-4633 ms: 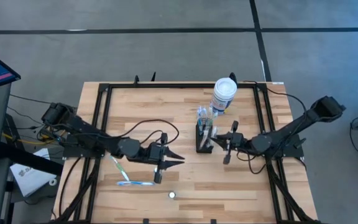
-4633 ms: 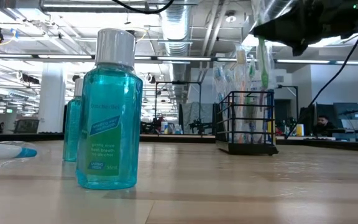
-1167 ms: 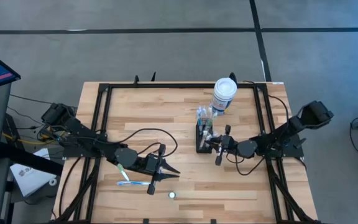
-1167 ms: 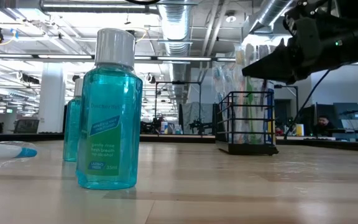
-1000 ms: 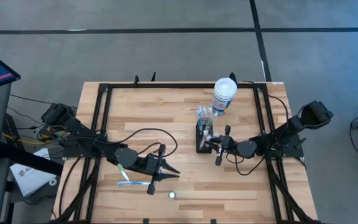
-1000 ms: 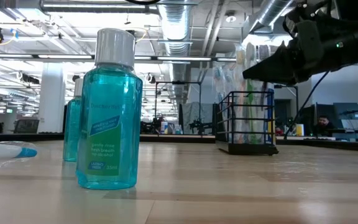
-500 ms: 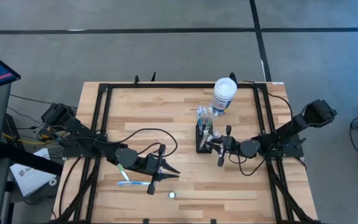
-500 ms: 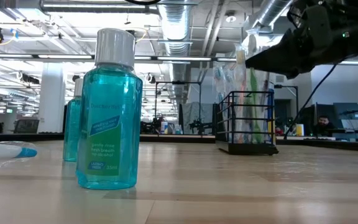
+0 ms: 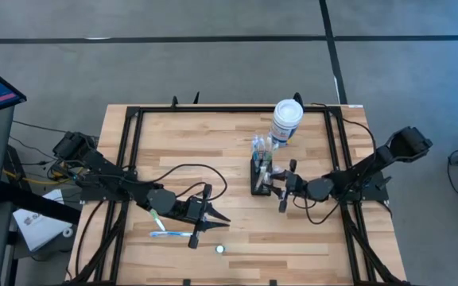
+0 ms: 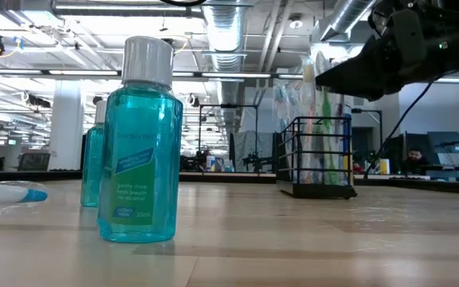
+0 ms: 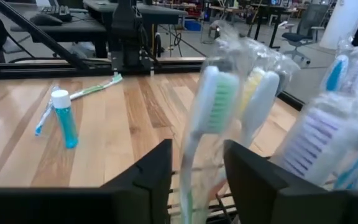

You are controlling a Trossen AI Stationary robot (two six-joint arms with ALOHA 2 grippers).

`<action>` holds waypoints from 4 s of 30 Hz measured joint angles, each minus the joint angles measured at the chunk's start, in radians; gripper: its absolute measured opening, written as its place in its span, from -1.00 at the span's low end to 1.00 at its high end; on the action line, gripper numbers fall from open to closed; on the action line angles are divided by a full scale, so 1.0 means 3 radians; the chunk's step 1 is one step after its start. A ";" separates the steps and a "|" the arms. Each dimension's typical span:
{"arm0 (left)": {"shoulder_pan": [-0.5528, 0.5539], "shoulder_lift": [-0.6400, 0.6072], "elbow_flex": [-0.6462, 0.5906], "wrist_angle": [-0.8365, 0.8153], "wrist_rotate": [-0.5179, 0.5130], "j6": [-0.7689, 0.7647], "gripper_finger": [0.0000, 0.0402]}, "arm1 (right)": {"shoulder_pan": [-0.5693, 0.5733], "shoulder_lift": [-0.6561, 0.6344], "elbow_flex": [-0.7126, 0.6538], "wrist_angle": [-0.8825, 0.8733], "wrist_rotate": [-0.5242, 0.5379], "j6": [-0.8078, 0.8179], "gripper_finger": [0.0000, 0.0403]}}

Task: Pick & Place toothbrushing station
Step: Put the bottom green toothbrush into the wire mesh organizer, then put the green toothbrush into the wire mesh organizer

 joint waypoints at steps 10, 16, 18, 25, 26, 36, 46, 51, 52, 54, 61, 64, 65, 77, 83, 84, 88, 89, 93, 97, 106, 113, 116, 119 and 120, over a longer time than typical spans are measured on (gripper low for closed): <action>0.0000 0.0000 0.0000 -0.0070 0.0000 -0.0001 -0.77 | 0.0109 -0.0277 0.0000 -0.0004 0.0006 -0.0190 -0.13; -0.0002 0.0000 0.0000 -0.0147 0.0000 -0.0190 -0.77 | 0.0225 -0.0509 0.0000 0.0011 0.0054 -0.0466 -0.17; -0.0024 0.0000 0.0000 -0.0152 -0.0002 -0.0197 -0.77 | 0.0271 -0.0606 0.0000 0.0010 0.0091 -0.0542 -0.20; -0.0117 0.0000 0.0000 -0.0316 -0.0008 -0.0257 -0.77 | 0.0505 -0.0815 0.0000 0.0012 0.0093 -0.0706 -0.28; -0.0139 0.0000 0.0000 -0.0357 -0.0028 -0.0311 -0.77 | 0.0534 -0.0829 0.0004 0.0011 0.0094 -0.0745 -0.28; -0.0529 -0.0001 0.0000 -0.0757 -0.0455 -0.0688 -0.87 | 0.0769 -0.0842 0.0237 -0.0130 0.0093 -0.0948 -0.34; -0.0916 -0.0533 0.0001 -0.1840 -0.0988 -0.1591 -0.98 | 0.0809 -0.0840 0.0280 -0.0197 0.0093 -0.0920 -0.36; -0.1040 -0.0810 0.0000 -0.2441 -0.1187 -0.2490 -0.99 | 0.0807 -0.0840 0.0280 -0.0195 0.0093 -0.0920 -0.37; -0.1061 -0.0868 0.0000 -0.2552 -0.1173 -0.2645 -0.99 | 0.0807 -0.0840 0.0280 -0.0196 0.0093 -0.0918 -0.37; -0.1084 -0.0964 0.0001 -0.2752 -0.1171 -0.2969 -0.99 | 0.0807 -0.0840 0.0280 -0.0195 0.0093 -0.0886 -0.37; -0.1201 -0.1137 0.0001 -0.3745 -0.1029 -0.4216 -0.99 | 0.0807 -0.0840 0.0280 -0.0195 0.0093 -0.0867 -0.37; -0.1223 -0.1137 0.0001 -0.4001 -0.0888 -0.4434 -0.99 | 0.0807 -0.0840 0.0280 -0.0196 0.0093 -0.0865 -0.37; -0.1223 -0.1134 0.0001 -0.4032 -0.0835 -0.4469 -0.99 | 0.0807 -0.0840 0.0280 -0.0196 0.0093 -0.0862 -0.37; -0.1205 -0.1132 0.0001 -0.4766 -0.0384 -0.4911 -1.00 | 0.0806 -0.0840 0.0278 -0.0294 0.0094 -0.0806 -0.37; -0.1153 -0.1132 0.0001 -0.4936 -0.0279 -0.4960 -1.00 | 0.0796 -0.0840 0.0278 -0.0294 0.0176 -0.0806 -0.37; -0.1134 -0.1132 0.0001 -0.5029 -0.0229 -0.4974 -1.00 | 0.0796 -0.0840 0.0278 -0.0294 0.0180 -0.0806 -0.37; -0.1053 -0.1132 -0.0077 -0.5265 -0.0019 -0.5020 -1.00 | 0.0795 -0.0840 0.0278 -0.0289 0.0182 -0.0837 -0.37; -0.1016 -0.1139 -0.0118 -0.5295 0.0039 -0.5029 -1.00 | 0.0784 -0.0840 0.0278 -0.0276 0.0183 -0.0860 -0.37; -0.0847 -0.1325 -0.0342 -0.5394 0.0115 -0.5045 -1.00 | 0.0719 -0.0840 0.0278 -0.0267 0.0184 -0.0883 -0.37; -0.0659 -0.1602 -0.0583 -0.5399 0.0065 -0.5045 -1.00 | 0.0656 -0.0840 0.0278 -0.0267 0.0184 -0.0895 -0.37; -0.0539 -0.1944 -0.0779 -0.5354 0.0111 -0.5058 -1.00 | 0.0559 -0.0840 0.0460 -0.0523 0.0184 -0.1016 -0.37; -0.0478 -0.1942 -0.0779 -0.5334 0.0337 -0.5091 -1.00 | 0.0558 -0.0840 0.0477 -0.0592 0.0194 -0.1001 -0.37; -0.0478 -0.1942 -0.0779 -0.5332 0.0418 -0.5104 -1.00 | 0.0561 -0.0840 0.0479 -0.0616 0.0194 -0.0841 -0.37; -0.0478 -0.1931 -0.0779 -0.5330 0.0427 -0.5107 -1.00 | 0.0565 -0.0840 0.0479 -0.0675 0.0194 -0.0720 -0.37; -0.0474 -0.1925 -0.0779 -0.5331 0.0429 -0.5108 -1.00 | 0.0566 -0.0840 0.0479 -0.0676 0.0194 -0.0690 -0.37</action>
